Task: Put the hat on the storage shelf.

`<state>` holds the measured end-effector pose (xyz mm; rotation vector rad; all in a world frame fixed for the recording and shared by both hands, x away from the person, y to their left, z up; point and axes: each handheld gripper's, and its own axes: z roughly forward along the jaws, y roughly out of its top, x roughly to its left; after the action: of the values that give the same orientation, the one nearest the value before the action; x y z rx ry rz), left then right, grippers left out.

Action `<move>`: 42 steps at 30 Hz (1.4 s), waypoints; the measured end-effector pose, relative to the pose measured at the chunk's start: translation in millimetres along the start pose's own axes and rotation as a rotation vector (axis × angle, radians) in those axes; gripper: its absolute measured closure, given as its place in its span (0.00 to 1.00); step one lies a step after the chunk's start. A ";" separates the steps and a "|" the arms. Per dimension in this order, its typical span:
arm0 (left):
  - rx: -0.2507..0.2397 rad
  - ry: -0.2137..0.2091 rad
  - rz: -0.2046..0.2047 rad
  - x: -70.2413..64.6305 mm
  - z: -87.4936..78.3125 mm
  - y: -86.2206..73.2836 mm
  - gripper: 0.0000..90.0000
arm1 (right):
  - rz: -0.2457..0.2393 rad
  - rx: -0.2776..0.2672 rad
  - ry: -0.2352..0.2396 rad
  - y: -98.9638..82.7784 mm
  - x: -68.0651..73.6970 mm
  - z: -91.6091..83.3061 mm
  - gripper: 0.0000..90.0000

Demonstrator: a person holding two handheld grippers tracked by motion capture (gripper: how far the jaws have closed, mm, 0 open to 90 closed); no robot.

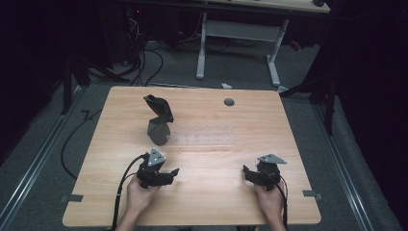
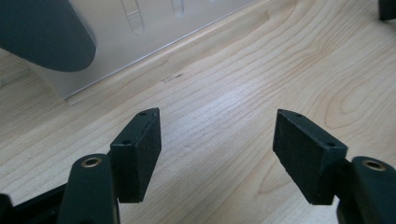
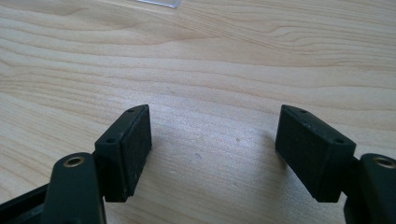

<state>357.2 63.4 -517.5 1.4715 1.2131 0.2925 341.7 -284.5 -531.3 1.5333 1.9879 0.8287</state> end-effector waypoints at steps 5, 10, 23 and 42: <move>0.005 0.017 0.007 2.6 4.6 -2.6 0.37 | 0.001 0.001 0.001 0.0 0.0 -0.1 0.30; -0.001 0.036 0.001 6.1 9.1 -4.8 0.37 | 0.001 0.001 0.001 0.0 0.0 -0.1 0.30; -0.019 0.117 0.046 13.4 20.6 -11.2 0.36 | 0.001 0.000 0.000 0.0 0.0 0.0 0.30; -0.028 0.101 0.002 19.8 22.1 -15.5 0.33 | 0.001 0.000 0.000 0.0 0.1 0.0 0.30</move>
<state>374.4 63.2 -546.2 1.4485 1.2830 0.3870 341.7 -284.4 -531.3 1.5342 1.9880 0.8290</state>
